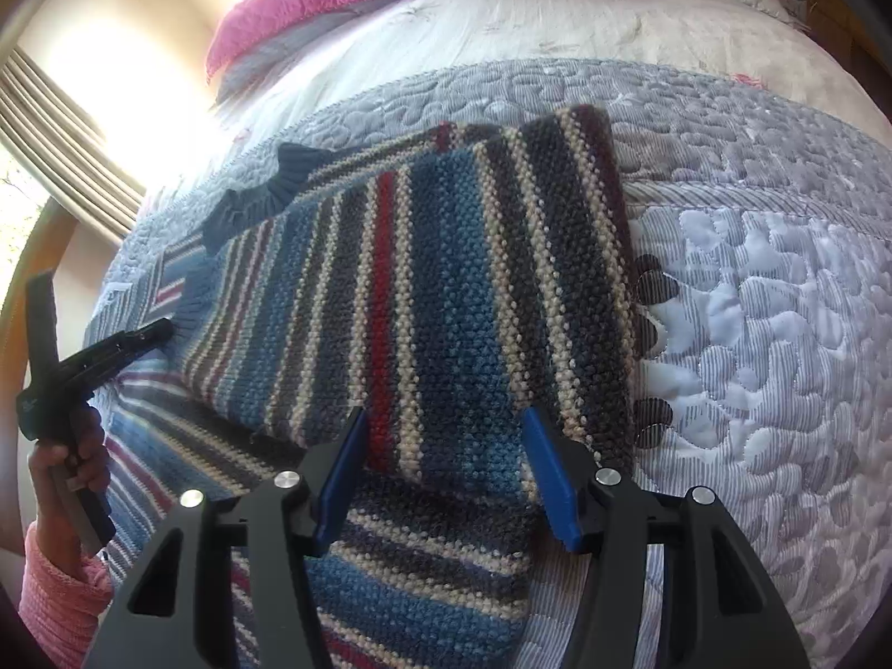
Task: Fold small clothes
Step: 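Open the left tool and move it to the other sleeve cuff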
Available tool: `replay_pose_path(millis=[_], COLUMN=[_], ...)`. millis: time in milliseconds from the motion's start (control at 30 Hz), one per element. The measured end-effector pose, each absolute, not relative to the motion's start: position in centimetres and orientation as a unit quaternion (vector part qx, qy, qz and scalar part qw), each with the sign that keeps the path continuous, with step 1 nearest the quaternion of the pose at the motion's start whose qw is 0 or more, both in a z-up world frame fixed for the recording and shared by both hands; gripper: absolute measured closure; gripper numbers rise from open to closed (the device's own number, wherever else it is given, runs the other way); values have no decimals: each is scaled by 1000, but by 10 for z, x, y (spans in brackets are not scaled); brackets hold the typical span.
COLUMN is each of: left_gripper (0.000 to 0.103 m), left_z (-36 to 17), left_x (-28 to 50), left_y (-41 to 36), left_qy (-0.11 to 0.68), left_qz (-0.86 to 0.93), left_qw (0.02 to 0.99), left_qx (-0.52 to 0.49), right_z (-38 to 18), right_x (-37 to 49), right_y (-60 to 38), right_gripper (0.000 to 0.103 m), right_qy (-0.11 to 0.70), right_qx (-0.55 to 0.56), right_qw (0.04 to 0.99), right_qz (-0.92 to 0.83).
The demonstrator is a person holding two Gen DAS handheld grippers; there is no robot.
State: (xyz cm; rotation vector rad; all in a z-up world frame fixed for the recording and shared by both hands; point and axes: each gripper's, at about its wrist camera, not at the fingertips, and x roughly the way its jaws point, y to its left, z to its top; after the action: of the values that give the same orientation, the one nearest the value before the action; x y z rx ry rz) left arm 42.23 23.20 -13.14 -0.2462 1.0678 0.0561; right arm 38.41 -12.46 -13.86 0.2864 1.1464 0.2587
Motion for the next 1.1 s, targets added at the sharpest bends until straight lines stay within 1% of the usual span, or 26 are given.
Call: replay_pose_path(millis=[67,133,200,333,433,467,567,667,733,800,833,867,900,967,1100], left_gripper=[74,73,70,71,72,73,73,73,75,62,48,44,44,44,44], left_z=[-110,-95,-92,-116,-143,-151,-156,-155,-147,-131,-123,-115,-109,-103,-98], left_x=[413,408,408,422,434,434,437,437,432,419,412,403,394,379,345], left_y=[236,235,226,198,194,198,203,205,208,219,230,242,256,290,379], left_qy=[480,464,467,504,538,538,534,534,534,522,511,502,495,491,490], left_qz=[15,4,-17,-33,-28,-28,-42,-48,-49,-39,-38,-34,-29,-5,65], left_qw=[867,873,870,852,833,833,835,834,835,844,850,856,860,862,854], left_qx=[-134,-152,-160,-136,-124,-126,-130,-130,-120,-121,-124,-123,-122,-123,-162], right_z=[-126,-120,-124,-145,-156,-158,-160,-160,-152,-136,-126,-118,-112,-104,-107], right_x=[379,376,378,383,384,384,385,388,387,380,375,370,365,359,357], right_y=[-124,-121,-117,-114,-116,-117,-111,-100,-98,-95,-93,-89,-83,-70,-35], right_gripper=[45,44,44,44,43,43,43,37,36,33,30,28,26,26,25], right_qy=[526,522,535,556,557,557,558,561,561,549,541,536,535,538,554], right_qx=[141,146,144,142,152,157,140,120,120,131,139,145,144,128,85], right_qw=[828,829,821,810,808,807,811,813,814,820,822,823,823,823,818], right_qz=[132,140,137,118,117,116,110,101,91,100,111,123,128,129,133])
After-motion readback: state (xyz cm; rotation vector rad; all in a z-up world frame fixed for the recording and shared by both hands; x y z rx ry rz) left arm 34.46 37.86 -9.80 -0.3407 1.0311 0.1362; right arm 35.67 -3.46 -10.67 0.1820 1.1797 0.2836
